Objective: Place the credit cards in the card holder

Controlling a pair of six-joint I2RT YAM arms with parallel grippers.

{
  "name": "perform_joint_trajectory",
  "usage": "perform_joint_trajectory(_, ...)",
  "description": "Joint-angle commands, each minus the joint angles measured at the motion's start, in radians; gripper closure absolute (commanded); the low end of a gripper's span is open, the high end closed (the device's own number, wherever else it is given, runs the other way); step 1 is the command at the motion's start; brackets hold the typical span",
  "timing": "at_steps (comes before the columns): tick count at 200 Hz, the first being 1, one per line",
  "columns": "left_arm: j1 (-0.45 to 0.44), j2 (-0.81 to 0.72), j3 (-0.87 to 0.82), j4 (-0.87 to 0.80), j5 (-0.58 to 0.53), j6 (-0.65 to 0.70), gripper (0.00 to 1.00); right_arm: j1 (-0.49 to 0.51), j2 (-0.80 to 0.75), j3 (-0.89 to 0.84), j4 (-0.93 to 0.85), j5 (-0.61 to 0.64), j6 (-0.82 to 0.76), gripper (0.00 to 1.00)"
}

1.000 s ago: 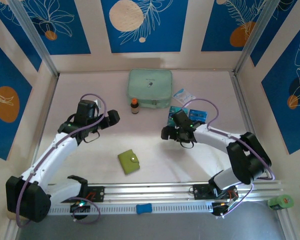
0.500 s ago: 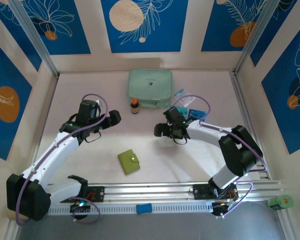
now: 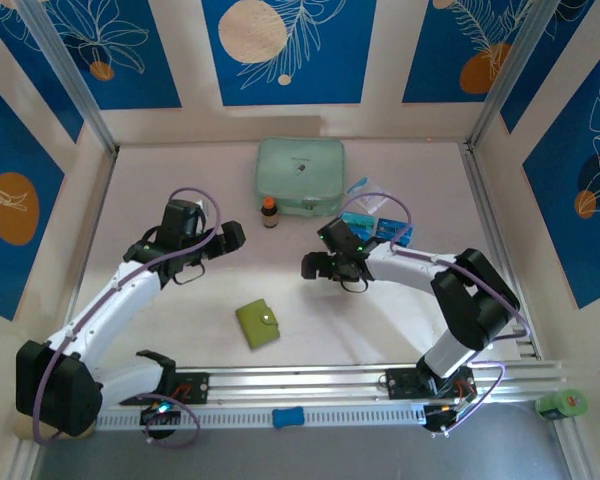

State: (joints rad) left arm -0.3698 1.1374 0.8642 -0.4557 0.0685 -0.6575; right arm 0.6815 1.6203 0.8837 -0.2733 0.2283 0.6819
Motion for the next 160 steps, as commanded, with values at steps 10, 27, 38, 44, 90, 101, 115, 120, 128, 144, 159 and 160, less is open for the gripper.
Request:
perform_joint_trajectory(10,-0.022,0.011,0.015,0.009,-0.019,-0.014,0.00,-0.005,0.050,0.057,0.017,0.012,-0.006,0.11)
perform_joint_trajectory(27,-0.026,0.012,0.016,0.006,-0.022,-0.013,0.00,-0.018,0.073,0.078,0.017,0.026,-0.019,0.11)
perform_joint_trajectory(38,-0.029,0.010,0.018,0.004,-0.025,-0.012,0.00,-0.031,0.083,0.087,0.018,0.038,-0.030,0.11)
perform_joint_trajectory(44,-0.029,0.010,0.018,0.003,-0.025,-0.012,0.00,-0.040,0.090,0.091,0.020,0.044,-0.036,0.11)
perform_joint_trajectory(90,-0.039,0.010,0.018,-0.002,-0.033,-0.011,0.00,-0.125,0.124,0.121,0.032,0.056,-0.083,0.11)
perform_joint_trajectory(101,-0.040,0.010,0.018,-0.002,-0.035,-0.010,0.00,-0.146,0.134,0.131,0.037,0.051,-0.101,0.11)
perform_joint_trajectory(115,-0.042,0.012,0.018,-0.003,-0.036,-0.011,0.00,-0.170,0.145,0.143,0.042,0.035,-0.125,0.11)
perform_joint_trajectory(120,-0.043,0.012,0.018,-0.003,-0.036,-0.010,0.00,-0.177,0.148,0.148,0.044,0.026,-0.134,0.11)
perform_joint_trajectory(128,-0.044,0.013,0.016,-0.003,-0.036,-0.010,0.00,-0.186,0.148,0.153,0.046,0.004,-0.148,0.11)
perform_joint_trajectory(144,-0.046,0.012,0.013,-0.003,-0.039,-0.010,0.00,-0.188,0.128,0.154,0.052,-0.049,-0.180,0.11)
perform_joint_trajectory(159,-0.047,0.009,0.005,-0.002,-0.039,-0.012,0.00,-0.178,0.091,0.143,0.047,-0.102,-0.185,0.11)
perform_joint_trajectory(160,-0.047,0.008,0.004,-0.002,-0.039,-0.012,0.00,-0.177,0.087,0.142,0.046,-0.105,-0.185,0.11)
